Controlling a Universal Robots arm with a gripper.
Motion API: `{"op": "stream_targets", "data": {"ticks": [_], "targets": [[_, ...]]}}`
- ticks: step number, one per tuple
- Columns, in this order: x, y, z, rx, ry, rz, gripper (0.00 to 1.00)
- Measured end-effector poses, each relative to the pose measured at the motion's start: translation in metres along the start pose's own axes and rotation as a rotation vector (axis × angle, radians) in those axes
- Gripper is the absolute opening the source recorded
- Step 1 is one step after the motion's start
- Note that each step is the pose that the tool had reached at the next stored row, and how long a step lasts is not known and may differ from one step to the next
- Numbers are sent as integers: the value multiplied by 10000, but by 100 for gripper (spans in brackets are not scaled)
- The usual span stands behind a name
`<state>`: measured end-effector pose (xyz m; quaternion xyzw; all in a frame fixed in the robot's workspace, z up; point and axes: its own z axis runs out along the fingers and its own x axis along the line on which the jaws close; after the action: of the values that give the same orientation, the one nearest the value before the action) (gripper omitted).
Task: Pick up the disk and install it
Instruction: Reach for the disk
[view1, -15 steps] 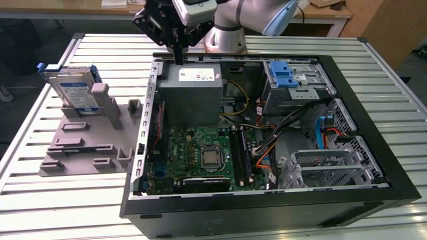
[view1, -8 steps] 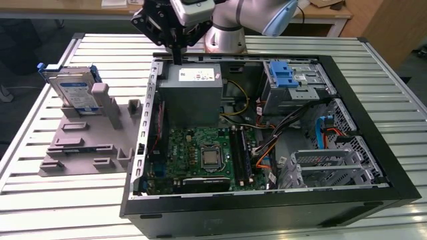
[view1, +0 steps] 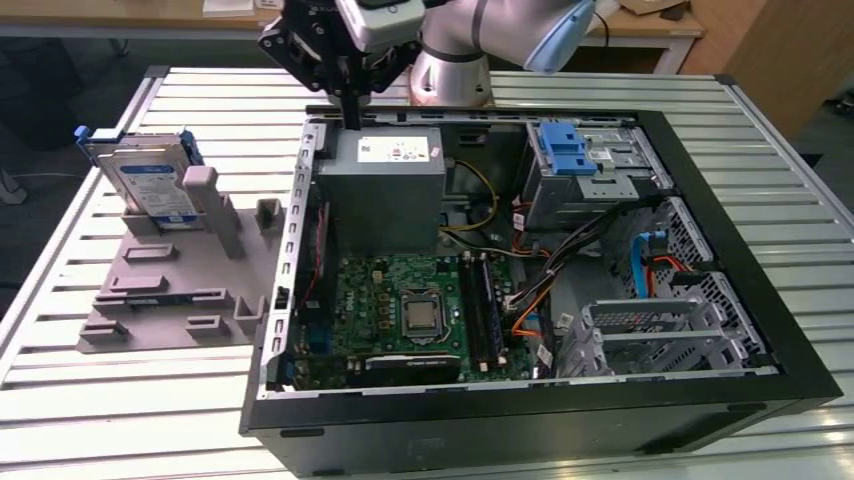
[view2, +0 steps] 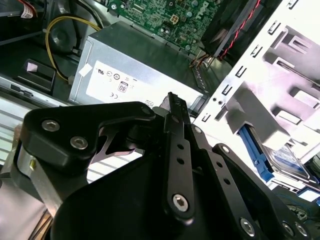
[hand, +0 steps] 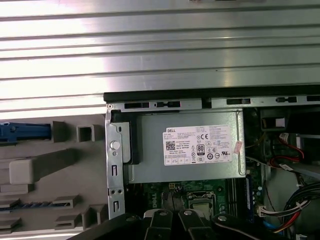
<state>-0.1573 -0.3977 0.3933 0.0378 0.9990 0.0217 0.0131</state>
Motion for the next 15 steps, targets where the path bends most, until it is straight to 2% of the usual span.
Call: {"op": "stream_targets", "data": {"ticks": [15], "targets": [[41,-3,0,0,0,0,11]]}}
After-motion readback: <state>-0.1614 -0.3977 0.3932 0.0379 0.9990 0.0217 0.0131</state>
